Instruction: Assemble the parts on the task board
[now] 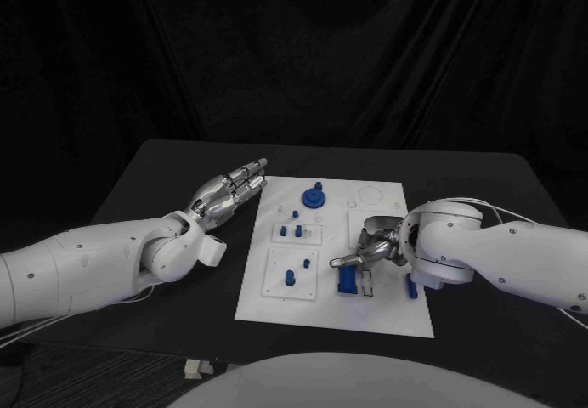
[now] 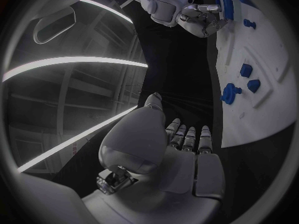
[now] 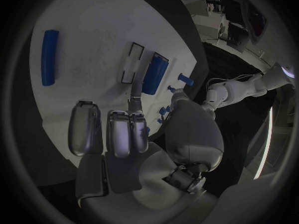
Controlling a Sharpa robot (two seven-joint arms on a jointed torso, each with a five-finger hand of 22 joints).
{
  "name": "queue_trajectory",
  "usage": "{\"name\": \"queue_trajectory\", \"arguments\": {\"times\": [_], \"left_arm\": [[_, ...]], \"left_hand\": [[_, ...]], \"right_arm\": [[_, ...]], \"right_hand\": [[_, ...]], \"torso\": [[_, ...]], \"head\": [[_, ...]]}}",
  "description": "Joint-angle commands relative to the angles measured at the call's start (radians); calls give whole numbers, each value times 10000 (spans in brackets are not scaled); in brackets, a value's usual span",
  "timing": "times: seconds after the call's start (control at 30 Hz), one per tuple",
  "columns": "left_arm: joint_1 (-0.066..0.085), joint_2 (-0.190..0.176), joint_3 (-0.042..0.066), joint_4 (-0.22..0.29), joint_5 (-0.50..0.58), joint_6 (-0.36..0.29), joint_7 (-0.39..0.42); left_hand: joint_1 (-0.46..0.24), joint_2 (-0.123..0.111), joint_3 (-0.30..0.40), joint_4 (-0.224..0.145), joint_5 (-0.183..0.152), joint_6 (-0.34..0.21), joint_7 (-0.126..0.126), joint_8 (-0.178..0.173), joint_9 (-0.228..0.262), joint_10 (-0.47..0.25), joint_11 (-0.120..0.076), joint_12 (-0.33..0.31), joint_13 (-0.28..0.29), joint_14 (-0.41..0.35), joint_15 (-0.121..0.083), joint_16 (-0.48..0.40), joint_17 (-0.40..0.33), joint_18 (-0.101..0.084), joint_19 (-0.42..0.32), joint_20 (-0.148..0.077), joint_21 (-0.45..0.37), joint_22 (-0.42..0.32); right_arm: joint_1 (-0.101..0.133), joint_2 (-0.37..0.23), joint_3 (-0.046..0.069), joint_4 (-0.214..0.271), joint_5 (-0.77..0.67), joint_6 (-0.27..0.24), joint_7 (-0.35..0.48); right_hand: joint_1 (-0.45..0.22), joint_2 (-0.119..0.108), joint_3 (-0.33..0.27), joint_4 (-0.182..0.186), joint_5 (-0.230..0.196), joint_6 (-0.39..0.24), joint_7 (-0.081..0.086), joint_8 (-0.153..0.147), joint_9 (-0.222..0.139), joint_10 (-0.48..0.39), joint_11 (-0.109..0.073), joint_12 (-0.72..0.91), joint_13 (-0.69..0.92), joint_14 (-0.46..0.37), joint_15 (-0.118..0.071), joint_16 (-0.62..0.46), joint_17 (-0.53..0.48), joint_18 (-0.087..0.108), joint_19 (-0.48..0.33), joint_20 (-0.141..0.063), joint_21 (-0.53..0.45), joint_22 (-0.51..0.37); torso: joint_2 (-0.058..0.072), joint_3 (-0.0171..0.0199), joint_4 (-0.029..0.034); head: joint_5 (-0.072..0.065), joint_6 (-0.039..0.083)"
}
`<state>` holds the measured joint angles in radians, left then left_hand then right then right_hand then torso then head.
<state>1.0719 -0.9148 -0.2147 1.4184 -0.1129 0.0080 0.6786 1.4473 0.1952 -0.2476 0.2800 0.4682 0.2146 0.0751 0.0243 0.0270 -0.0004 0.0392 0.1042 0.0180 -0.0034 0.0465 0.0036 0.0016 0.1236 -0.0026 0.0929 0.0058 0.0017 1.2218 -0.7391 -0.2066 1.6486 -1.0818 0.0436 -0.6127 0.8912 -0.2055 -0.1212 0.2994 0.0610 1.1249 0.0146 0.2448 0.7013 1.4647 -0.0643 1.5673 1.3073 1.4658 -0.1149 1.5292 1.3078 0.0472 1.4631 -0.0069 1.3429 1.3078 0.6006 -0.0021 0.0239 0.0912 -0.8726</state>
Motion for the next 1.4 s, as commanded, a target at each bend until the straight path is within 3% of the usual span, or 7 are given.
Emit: {"name": "queue_trajectory", "arguments": {"times": [0.03,0.37,0.67,0.8,0.97,1.17,1.4], "left_arm": [[-10,-8,9,28,41,136,770],[-10,-26,9,37,41,129,751],[-10,6,9,19,41,127,777],[-11,13,9,14,41,129,781],[-11,28,9,6,41,134,783],[-12,40,9,4,41,140,783],[-13,38,9,1,41,145,777]], "left_hand": [[78,9,57,-27,52,-29,70,58,16,23,62,54,-3,34,65,-36,-16,-63,26,65,-58,-17],[100,17,68,-19,60,-22,103,60,17,24,100,78,1,34,116,-36,-16,-75,26,108,-58,-17],[113,27,76,-7,60,-22,134,61,18,30,140,122,8,34,139,-36,-16,-71,26,141,-58,-17],[117,30,79,-4,61,-16,140,62,19,33,148,137,11,34,144,-36,-16,-69,26,149,-58,-17],[120,32,81,-3,62,-8,145,63,20,34,154,145,12,34,147,-36,-16,-66,26,155,-58,-17],[128,36,85,-2,67,-7,152,64,20,37,163,160,14,34,152,-36,-16,-63,26,164,-57,-16],[144,41,93,-3,71,11,172,68,23,42,184,179,17,34,161,-36,-16,-55,29,181,-55,-11]], "right_arm": [[-20,-171,5,122,-42,-405,-55],[505,-1186,7,795,-42,-1424,248],[688,-2034,5,1345,148,-2305,960],[666,-2241,3,1345,209,-2219,898],[516,-2418,2,1268,238,-2096,679],[332,-2554,1,1134,-103,-1606,293],[248,-2703,0,1077,-740,-787,-32]], "right_hand": [[-215,28,-393,6,-46,-106,17,66,33,1061,67,35,2635,851,12,-56,1617,84,97,66,-66,1889],[-657,13,-1053,15,-24,-139,-23,378,330,1061,44,35,2635,883,-5,15,1758,49,171,53,83,1940],[-663,1021,-477,-17,42,-589,-19,790,734,1061,67,35,2635,942,-3,161,2041,-99,445,38,735,2142],[-545,1710,-271,-54,536,-731,59,613,439,1061,155,35,2635,939,13,161,2024,-142,521,54,939,2199],[434,1970,-376,-94,1295,-789,276,-171,-679,1061,361,35,2635,928,142,151,1978,-170,554,179,1073,2231],[755,2011,-588,-129,1362,13,112,14,-893,1061,231,35,2635,913,72,124,1903,-173,565,143,1122,2242],[2083,2011,-602,-719,1645,392,-146,675,-238,1061,-4,35,2635,870,-130,31,1681,-130,478,-50,962,2183]], "torso": [[0,-2,-4],[-4,0,-8],[-15,1,4],[-6,-3,-8],[2,-4,-7],[1,-4,-3],[-2,-3,-1]], "head": [[15,0],[-35,0],[-120,0],[-120,0],[-162,0],[-132,0],[-131,0]]}}
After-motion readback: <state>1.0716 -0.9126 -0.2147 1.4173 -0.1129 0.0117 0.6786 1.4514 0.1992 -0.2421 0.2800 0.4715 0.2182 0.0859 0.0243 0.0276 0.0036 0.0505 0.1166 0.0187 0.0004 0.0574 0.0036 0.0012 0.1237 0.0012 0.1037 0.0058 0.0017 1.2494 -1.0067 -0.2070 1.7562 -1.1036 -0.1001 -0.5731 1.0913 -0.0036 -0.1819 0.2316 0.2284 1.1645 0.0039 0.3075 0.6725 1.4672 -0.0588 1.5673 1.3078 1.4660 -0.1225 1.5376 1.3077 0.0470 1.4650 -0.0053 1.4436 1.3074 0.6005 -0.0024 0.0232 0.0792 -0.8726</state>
